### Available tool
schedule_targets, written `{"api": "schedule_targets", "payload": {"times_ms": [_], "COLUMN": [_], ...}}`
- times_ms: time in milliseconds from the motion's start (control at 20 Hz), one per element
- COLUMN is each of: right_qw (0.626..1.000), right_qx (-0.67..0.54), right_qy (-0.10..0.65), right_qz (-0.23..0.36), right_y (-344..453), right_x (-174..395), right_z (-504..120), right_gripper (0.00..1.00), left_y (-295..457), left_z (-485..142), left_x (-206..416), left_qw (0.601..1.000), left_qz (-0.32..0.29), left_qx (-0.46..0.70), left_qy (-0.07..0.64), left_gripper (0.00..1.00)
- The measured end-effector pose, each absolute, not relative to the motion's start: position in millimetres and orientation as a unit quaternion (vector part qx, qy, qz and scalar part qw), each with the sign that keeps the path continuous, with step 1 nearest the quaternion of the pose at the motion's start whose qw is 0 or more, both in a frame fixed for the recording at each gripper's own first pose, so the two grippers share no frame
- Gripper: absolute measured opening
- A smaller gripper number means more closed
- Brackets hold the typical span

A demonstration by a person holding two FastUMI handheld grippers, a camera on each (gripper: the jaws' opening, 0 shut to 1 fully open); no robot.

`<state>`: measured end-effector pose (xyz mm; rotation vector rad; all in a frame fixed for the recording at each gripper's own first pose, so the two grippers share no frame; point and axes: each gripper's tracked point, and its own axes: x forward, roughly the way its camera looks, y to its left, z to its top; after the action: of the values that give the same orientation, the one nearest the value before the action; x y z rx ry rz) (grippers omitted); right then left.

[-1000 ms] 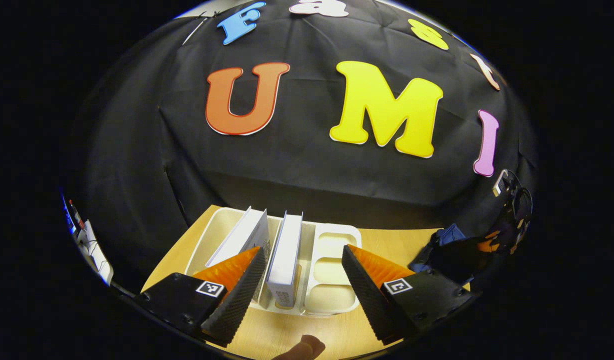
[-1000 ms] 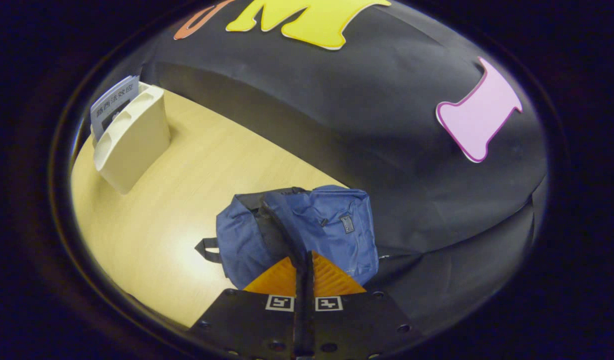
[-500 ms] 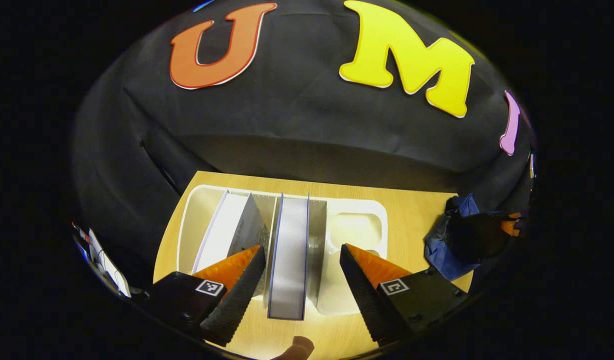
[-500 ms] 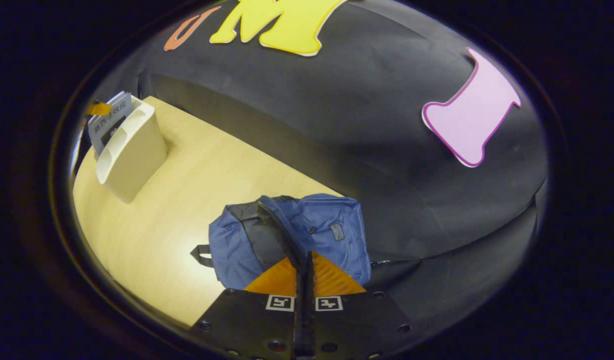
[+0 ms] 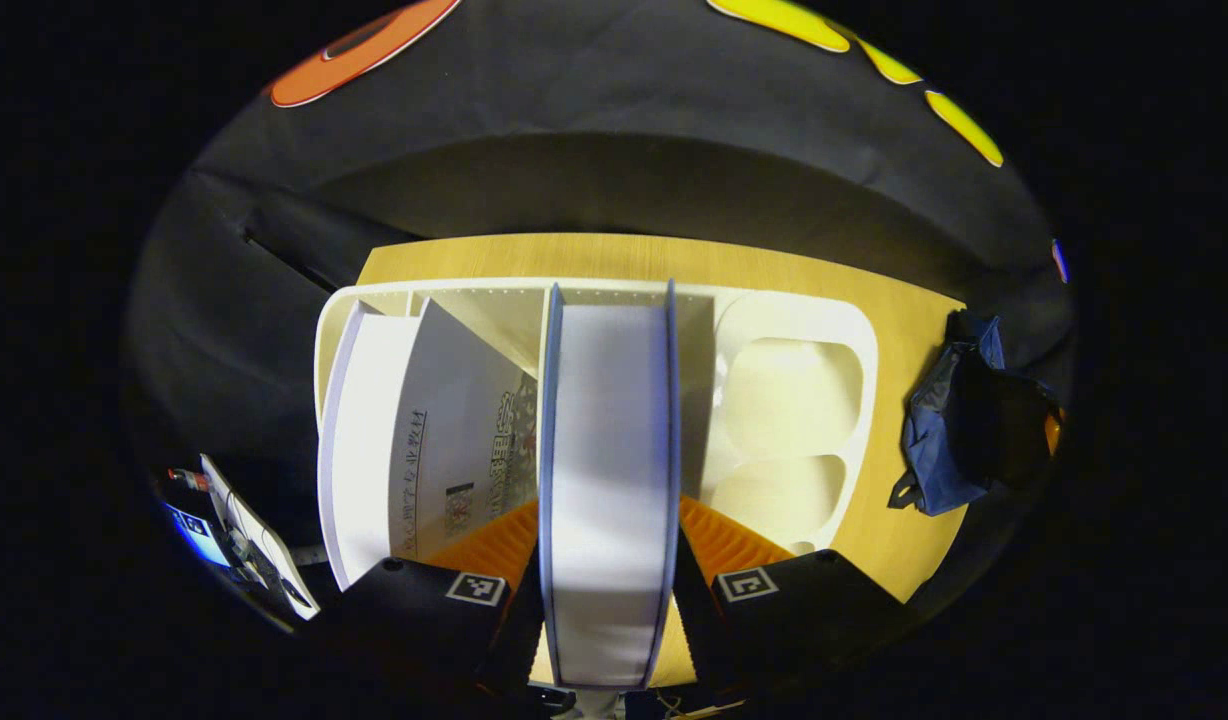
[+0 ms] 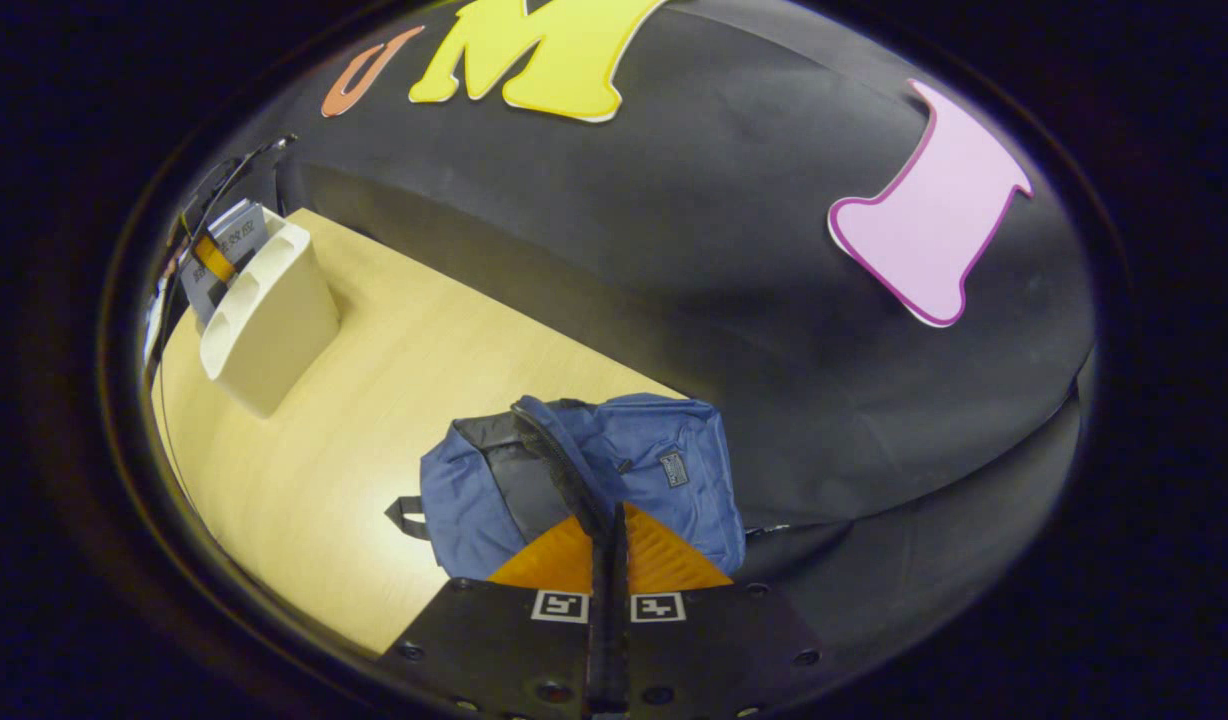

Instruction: Open the schoolbag, grab two books from the bookshelf and put them into the schoolbag.

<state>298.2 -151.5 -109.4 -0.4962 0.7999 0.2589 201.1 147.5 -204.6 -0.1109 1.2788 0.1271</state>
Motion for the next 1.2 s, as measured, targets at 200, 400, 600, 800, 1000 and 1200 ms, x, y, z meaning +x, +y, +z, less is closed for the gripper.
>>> {"api": "schedule_targets", "payload": {"times_ms": [200, 400, 600, 800, 1000, 1200], "right_qw": [0.882, 0.881, 0.877, 0.876, 0.874, 0.874], "right_qx": [-0.235, -0.23, -0.23, -0.235, -0.234, -0.231], "right_qy": [0.389, 0.393, 0.398, 0.397, 0.397, 0.396], "right_qz": [0.127, 0.131, 0.137, 0.141, 0.153, 0.16], "right_y": [-153.6, -153.4, -153.6, -154.0, -150.5, -150.9], "right_x": [297.6, 296.7, 294.7, 294.4, 289.6, 289.1], "right_z": [-111.0, -115.2, -118.5, -116.2, -117.0, -117.1], "right_gripper": [0.01, 0.01, 0.01, 0.01, 0.01, 0.01], "left_y": [142.4, 131.0, 125.6, 121.9, 112.5, 91.7], "left_z": [-204.2, -186.5, -147.0, -92.2, -51.4, -18.6], "left_x": [198.3, 181.9, 164.3, 128.6, 88.6, 45.0], "left_qw": [0.792, 0.787, 0.807, 0.835, 0.853, 0.863], "left_qz": [0.056, 0.058, 0.054, 0.046, 0.035, 0.022], "left_qx": [-0.062, -0.082, -0.079, -0.072, -0.083, -0.1], "left_qy": [0.605, 0.609, 0.583, 0.544, 0.515, 0.494], "left_gripper": [0.49, 0.48, 0.48, 0.48, 0.48, 0.48]}}
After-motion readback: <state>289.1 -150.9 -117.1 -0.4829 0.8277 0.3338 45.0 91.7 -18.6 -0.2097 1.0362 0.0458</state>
